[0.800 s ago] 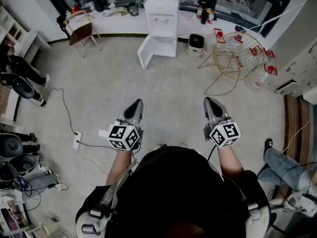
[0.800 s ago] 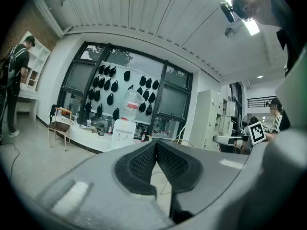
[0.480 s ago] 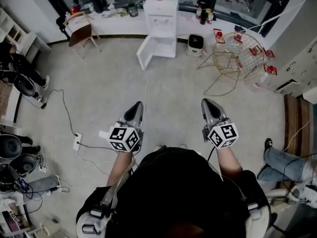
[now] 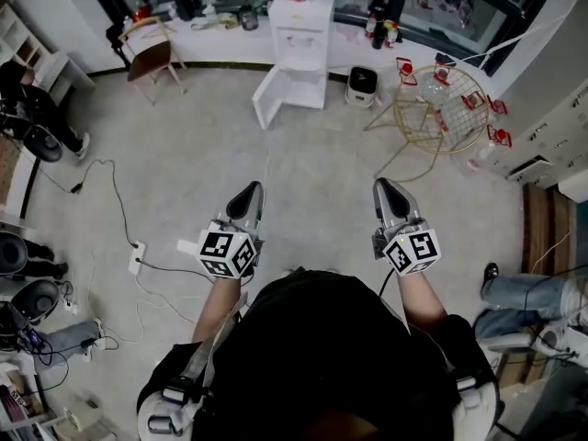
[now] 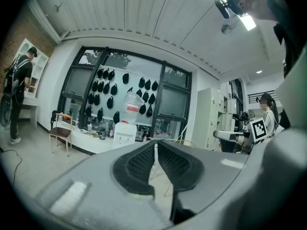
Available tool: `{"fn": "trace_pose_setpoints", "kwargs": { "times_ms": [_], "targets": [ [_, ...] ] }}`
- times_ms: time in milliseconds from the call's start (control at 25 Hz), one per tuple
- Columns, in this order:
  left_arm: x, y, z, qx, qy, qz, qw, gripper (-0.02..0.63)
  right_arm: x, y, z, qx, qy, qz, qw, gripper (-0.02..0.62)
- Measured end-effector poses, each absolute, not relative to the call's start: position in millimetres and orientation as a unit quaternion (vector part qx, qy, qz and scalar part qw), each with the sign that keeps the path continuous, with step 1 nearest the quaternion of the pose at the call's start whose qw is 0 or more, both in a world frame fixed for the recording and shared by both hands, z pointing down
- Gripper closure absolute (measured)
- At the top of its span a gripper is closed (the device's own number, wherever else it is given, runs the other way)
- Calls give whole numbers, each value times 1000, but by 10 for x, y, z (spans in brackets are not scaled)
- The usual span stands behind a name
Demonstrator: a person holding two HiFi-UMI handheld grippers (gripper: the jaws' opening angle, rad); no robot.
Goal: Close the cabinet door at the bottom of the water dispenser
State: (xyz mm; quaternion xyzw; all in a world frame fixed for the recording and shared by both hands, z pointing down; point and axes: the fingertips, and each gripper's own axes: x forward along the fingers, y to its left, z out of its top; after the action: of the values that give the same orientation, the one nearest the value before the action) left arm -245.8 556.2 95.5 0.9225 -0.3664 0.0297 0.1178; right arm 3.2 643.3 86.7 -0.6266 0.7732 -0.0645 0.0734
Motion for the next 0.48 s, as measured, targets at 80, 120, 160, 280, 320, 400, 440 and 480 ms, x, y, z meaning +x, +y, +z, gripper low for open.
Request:
{"fn": "trace_pose_setpoints", "kwargs": {
  "times_ms": [80, 120, 160, 280, 320, 400, 440, 480],
  "targets": [
    [-2396, 5571, 954, 922, -370, 35, 113, 536, 65, 6428, 830, -625, 775, -57, 76, 487],
    [-2363, 5571, 955, 920, -374, 36, 110, 511, 96, 6426, 823, -624, 775, -56, 77, 463],
    [-2339, 5566, 953, 917, -382, 35, 107, 447, 135, 6428, 823, -626, 774, -55, 79, 406],
    [-2362, 5531, 883, 904, -415, 11, 100, 277, 262, 6460, 832, -633, 767, -56, 87, 291],
    [-2378, 5522, 852, 900, -425, 3, 99, 249, 300, 6477, 833, -634, 766, -57, 89, 261],
    [-2365, 5526, 830, 894, -437, 0, 96, 207, 374, 6518, 839, -634, 766, -59, 92, 225],
    [-2332, 5539, 843, 894, -438, 3, 95, 188, 407, 6539, 845, -633, 767, -60, 92, 216],
    [-2287, 5559, 865, 894, -438, 7, 94, 184, 435, 6560, 854, -631, 768, -60, 91, 215]
  ]
}}
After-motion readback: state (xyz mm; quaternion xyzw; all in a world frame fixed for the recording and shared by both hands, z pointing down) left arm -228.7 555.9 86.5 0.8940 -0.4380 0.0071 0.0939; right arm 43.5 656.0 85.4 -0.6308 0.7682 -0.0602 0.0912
